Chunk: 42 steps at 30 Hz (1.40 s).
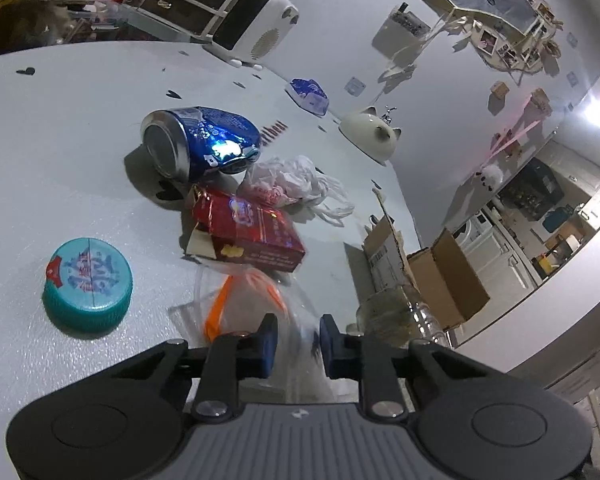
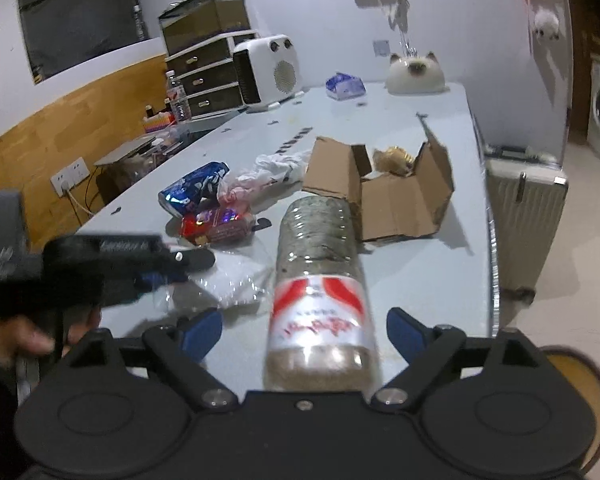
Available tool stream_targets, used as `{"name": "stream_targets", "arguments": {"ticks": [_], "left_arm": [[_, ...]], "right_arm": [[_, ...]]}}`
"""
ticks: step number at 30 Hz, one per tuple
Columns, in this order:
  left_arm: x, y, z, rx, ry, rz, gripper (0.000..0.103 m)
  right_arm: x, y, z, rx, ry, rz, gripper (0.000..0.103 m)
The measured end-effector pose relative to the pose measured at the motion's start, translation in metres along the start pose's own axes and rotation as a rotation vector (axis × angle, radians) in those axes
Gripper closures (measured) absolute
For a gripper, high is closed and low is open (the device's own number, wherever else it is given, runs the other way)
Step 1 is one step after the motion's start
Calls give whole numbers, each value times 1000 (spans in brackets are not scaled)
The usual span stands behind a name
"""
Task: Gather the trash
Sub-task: 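Carry the bottle in the right gripper and the bag in the left gripper to the bin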
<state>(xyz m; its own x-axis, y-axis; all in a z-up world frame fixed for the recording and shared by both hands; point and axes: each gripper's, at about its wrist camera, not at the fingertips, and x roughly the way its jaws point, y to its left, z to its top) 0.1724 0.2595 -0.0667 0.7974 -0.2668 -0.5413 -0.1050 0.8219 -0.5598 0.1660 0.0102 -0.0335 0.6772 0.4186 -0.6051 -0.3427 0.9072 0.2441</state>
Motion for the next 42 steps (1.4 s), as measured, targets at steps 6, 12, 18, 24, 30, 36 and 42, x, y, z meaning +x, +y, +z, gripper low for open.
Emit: {"name": "stream_targets", "arguments": {"ticks": [6, 12, 18, 24, 30, 36, 42], "left_arm": [[-14, -14, -12, 63, -14, 33, 82], [-39, -32, -31, 153, -72, 113, 83], [-68, -67, -54, 295, -147, 202, 83], [-90, -101, -73, 365, -211, 228, 83], [-105, -134, -89, 397, -254, 198, 83], [-99, -171, -105, 458, -253, 140, 83], [-71, -204, -124, 504, -197, 77, 83]], "right_arm": [[22, -1, -2, -44, 50, -23, 37], [6, -11, -12, -56, 47, 39, 42], [-30, -25, -10, -54, -31, 67, 42], [-68, -46, -11, -40, -106, 67, 42], [-98, -69, -13, -29, -160, 49, 42], [-123, -102, -19, 25, -190, -1, 42], [-137, -143, -30, 89, -196, -79, 42]]}}
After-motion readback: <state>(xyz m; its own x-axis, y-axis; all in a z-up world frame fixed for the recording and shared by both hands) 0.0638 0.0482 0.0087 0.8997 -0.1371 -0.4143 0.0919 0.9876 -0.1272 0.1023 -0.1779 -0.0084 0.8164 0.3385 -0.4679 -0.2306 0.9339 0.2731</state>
